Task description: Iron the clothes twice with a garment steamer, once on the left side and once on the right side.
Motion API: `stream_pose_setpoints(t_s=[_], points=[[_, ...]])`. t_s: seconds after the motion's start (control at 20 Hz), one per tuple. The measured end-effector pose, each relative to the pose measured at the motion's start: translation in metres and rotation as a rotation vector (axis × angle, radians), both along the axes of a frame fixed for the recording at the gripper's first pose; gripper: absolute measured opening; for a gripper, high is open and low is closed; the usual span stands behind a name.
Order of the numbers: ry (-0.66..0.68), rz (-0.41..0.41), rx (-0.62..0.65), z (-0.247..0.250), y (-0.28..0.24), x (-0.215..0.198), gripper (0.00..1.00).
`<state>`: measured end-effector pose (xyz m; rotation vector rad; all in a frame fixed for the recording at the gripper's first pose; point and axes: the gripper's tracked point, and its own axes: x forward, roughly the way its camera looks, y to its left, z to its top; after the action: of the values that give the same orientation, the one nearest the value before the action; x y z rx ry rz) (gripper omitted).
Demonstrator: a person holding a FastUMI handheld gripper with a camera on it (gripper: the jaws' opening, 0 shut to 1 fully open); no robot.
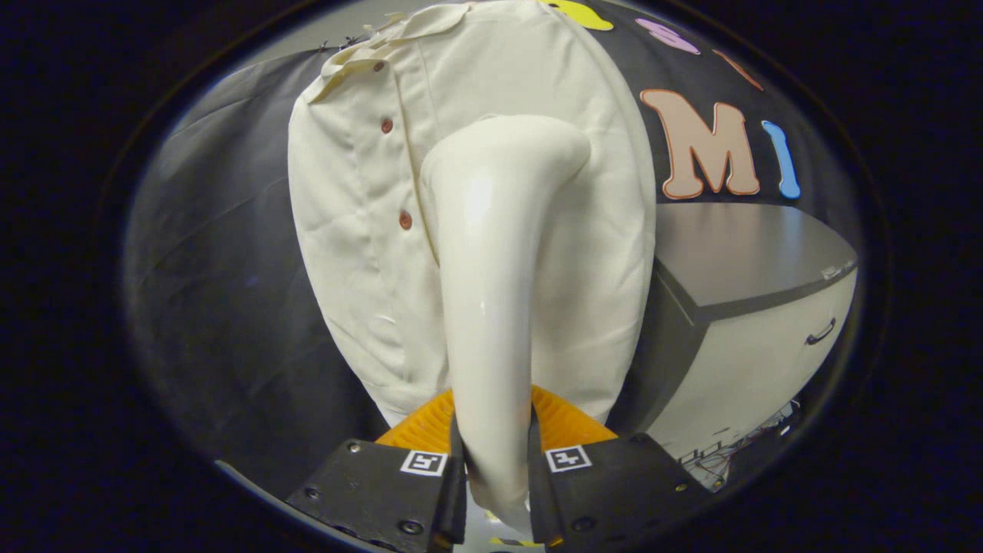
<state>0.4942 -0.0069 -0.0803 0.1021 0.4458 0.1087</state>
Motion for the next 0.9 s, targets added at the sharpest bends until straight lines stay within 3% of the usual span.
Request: stream_pose_setpoints(t_s=[0.4, 0.9], points=[[0.078, 0.007, 0.006, -0.042, -0.005, -0.019, 0.33], [0.097, -0.036, 0.044, -0.033, -0.011, -0.080, 0.33]])
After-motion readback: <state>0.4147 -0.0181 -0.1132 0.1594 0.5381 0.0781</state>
